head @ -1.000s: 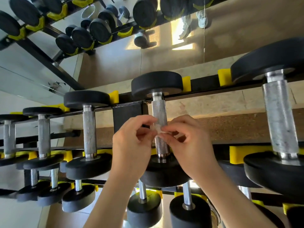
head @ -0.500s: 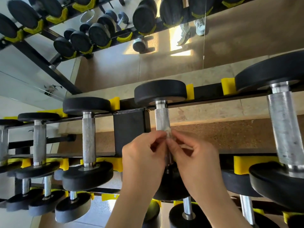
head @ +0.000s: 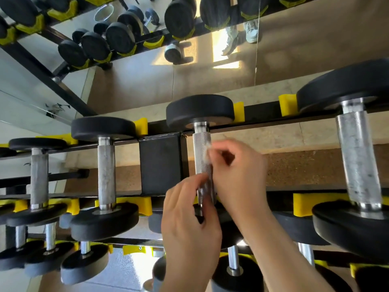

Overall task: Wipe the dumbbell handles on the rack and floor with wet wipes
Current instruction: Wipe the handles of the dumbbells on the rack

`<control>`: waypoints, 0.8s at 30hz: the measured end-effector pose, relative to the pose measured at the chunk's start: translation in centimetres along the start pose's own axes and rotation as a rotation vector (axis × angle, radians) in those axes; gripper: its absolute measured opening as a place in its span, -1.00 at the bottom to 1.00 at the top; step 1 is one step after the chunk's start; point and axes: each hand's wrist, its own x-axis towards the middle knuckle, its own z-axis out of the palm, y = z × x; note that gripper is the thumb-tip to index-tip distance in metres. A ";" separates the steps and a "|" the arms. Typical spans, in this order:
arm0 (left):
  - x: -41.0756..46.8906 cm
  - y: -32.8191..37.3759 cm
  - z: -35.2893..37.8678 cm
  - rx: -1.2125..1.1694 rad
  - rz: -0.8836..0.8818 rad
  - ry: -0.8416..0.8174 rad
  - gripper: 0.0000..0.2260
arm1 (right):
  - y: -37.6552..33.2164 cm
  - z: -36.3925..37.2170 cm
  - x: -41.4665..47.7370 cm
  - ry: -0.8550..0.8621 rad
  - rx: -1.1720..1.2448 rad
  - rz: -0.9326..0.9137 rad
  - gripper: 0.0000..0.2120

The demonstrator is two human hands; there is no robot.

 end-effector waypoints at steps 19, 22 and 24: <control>7.3 0.0 0.5 0.033 -0.366 -0.427 -0.82 | 1.3 -0.2 2.3 -0.081 0.307 0.140 -0.91; 7.5 -1.0 0.5 -0.228 -0.468 -0.442 -0.88 | 1.7 -1.1 0.6 -0.138 0.277 0.065 -0.85; 7.8 -1.3 0.3 -0.397 -0.505 -0.516 -0.83 | 1.8 -0.7 0.8 -0.065 0.257 0.005 -0.83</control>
